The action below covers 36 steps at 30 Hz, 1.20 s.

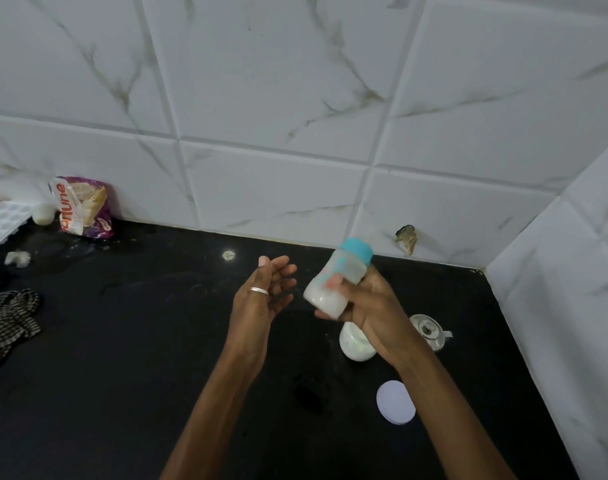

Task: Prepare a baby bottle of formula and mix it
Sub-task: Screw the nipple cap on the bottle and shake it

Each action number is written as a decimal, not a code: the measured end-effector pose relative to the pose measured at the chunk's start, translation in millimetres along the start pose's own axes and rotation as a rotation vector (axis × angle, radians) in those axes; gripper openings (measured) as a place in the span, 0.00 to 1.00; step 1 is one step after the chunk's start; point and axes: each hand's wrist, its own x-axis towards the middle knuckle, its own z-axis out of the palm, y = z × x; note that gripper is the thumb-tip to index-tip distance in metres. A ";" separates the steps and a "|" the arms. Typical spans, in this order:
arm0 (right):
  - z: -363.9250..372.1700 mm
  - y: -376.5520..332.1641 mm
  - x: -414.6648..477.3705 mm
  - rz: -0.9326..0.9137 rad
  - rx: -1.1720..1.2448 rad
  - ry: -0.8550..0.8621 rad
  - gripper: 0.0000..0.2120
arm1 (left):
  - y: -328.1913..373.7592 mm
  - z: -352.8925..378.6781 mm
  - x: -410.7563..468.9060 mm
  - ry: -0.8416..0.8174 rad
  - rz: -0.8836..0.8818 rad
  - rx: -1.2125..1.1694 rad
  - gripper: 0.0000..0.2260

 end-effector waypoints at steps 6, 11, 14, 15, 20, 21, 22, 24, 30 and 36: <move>-2.1 6.6 1.3 0.039 -0.064 -0.012 0.28 | 0.0 0.1 0.3 0.001 -0.003 0.000 0.26; -5.4 4.2 4.2 -0.031 0.191 0.105 0.30 | 0.2 -0.4 1.3 0.015 -0.002 -0.021 0.26; -4.0 7.3 0.2 0.039 0.029 0.047 0.29 | -0.7 -0.9 1.0 0.021 -0.010 -0.023 0.26; -3.9 8.6 -2.1 0.076 -0.048 -0.016 0.28 | -1.0 -0.8 1.1 0.018 -0.012 -0.022 0.26; -9.4 7.5 1.9 -0.017 0.201 0.105 0.25 | -0.1 0.3 1.7 0.018 -0.004 -0.023 0.25; -9.7 8.3 2.4 -0.015 0.185 0.121 0.26 | -0.2 -0.2 2.0 0.019 -0.005 -0.021 0.26; -9.9 9.8 1.9 0.011 0.121 0.105 0.27 | -0.1 -0.4 1.7 0.017 -0.009 -0.021 0.26; -11.0 10.7 -1.8 0.074 -0.026 0.014 0.27 | 0.2 0.1 2.3 0.014 -0.013 -0.018 0.26; -16.1 5.9 2.1 -0.011 0.177 0.150 0.24 | 0.9 0.4 3.3 0.034 -0.010 -0.029 0.25; -14.4 8.3 -2.0 0.045 0.005 0.017 0.26 | 2.0 3.0 2.6 0.015 -0.013 -0.024 0.25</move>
